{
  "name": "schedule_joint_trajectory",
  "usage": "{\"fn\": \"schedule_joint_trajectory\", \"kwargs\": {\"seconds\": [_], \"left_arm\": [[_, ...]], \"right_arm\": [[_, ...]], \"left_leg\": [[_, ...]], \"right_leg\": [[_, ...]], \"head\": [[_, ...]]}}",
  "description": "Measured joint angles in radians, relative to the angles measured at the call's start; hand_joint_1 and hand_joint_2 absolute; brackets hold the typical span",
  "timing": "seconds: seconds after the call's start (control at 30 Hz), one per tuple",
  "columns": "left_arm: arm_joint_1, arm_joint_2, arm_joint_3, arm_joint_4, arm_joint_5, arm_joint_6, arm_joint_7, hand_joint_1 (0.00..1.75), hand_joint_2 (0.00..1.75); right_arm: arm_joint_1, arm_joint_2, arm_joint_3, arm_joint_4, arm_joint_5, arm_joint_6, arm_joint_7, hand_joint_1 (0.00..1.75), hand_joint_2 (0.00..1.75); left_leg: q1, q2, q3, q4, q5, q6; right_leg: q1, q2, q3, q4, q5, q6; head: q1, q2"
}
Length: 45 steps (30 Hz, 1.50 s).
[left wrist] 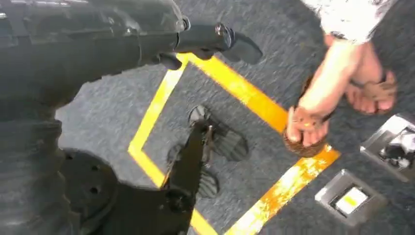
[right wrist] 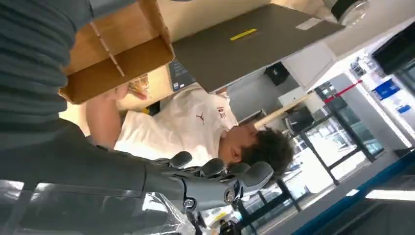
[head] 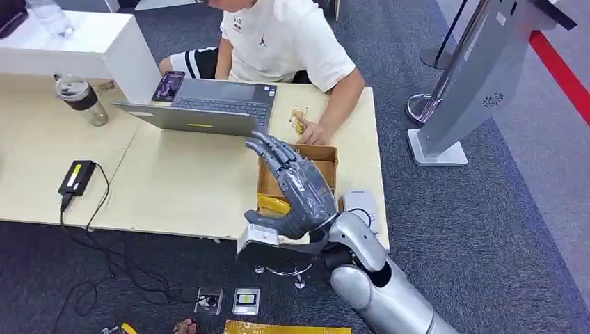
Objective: Pass the card to the sensor for recognition and then transmit it.
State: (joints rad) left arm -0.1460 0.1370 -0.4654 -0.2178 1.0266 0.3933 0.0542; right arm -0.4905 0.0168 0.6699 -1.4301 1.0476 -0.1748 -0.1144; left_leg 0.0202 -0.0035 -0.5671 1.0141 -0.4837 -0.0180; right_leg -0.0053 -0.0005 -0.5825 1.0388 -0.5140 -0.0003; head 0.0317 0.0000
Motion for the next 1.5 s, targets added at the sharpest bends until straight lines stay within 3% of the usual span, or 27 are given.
{"fn": "schedule_joint_trajectory", "kwargs": {"seconds": [0.17, 0.3, 0.8, 1.03, 1.2, 1.5], "left_arm": [[-0.005, 0.015, -0.011, -0.023, 0.013, 0.002, 0.032, 0.00, 1.75], [-0.005, 0.019, -0.026, -0.035, 0.038, 0.015, 0.032, 0.00, 1.75], [-0.004, 0.027, -0.080, -0.062, 0.056, 0.041, 0.032, 0.00, 1.75], [-0.004, 0.014, -0.085, -0.062, 0.082, 0.127, -0.016, 0.00, 1.75], [0.000, -0.017, -0.098, -0.055, 0.103, 0.186, -0.087, 0.00, 1.75], [0.000, -0.063, -0.098, -0.041, 0.130, 0.266, -0.132, 0.00, 1.75]], "right_arm": [[-0.052, 0.090, 0.081, 0.139, -0.010, -0.054, 0.052, 0.00, 1.75], [-0.079, 0.124, 0.121, 0.235, -0.014, -0.056, 0.065, 0.00, 1.75], [-0.116, 0.169, 0.171, 0.427, -0.046, -0.092, 0.053, 0.00, 1.75], [-0.116, 0.161, 0.172, 0.445, -0.060, -0.120, 0.078, 0.00, 1.75], [-0.107, 0.098, 0.127, 0.461, -0.067, -0.138, 0.020, 0.00, 1.75], [-0.077, 0.043, 0.032, 0.471, -0.048, -0.187, 0.058, 0.00, 1.75]], "left_leg": [[0.000, 0.000, 0.000, 0.000, 0.000, 0.000], [0.000, 0.000, 0.000, 0.000, 0.000, 0.000], [0.000, 0.000, 0.001, 0.000, 0.000, 0.000], [-0.001, 0.000, 0.001, 0.000, 0.000, 0.000], [-0.001, 0.001, 0.001, 0.000, 0.000, 0.000], [-0.001, 0.002, 0.001, 0.000, 0.000, 0.000]], "right_leg": [[0.000, 0.000, 0.000, 0.000, 0.000, 0.000], [0.000, 0.000, 0.000, 0.000, 0.000, 0.000], [0.000, 0.000, 0.000, 0.000, 0.000, 0.000], [0.000, 0.001, -0.001, 0.000, 0.000, 0.000], [-0.001, 0.001, 0.000, -0.001, 0.001, 0.001], [-0.001, 0.001, -0.001, -0.002, 0.001, 0.001]], "head": [[0.000, 0.000], [0.000, 0.000], [0.000, 0.000], [0.000, 0.000], [0.000, 0.000], [0.000, 0.000]]}}
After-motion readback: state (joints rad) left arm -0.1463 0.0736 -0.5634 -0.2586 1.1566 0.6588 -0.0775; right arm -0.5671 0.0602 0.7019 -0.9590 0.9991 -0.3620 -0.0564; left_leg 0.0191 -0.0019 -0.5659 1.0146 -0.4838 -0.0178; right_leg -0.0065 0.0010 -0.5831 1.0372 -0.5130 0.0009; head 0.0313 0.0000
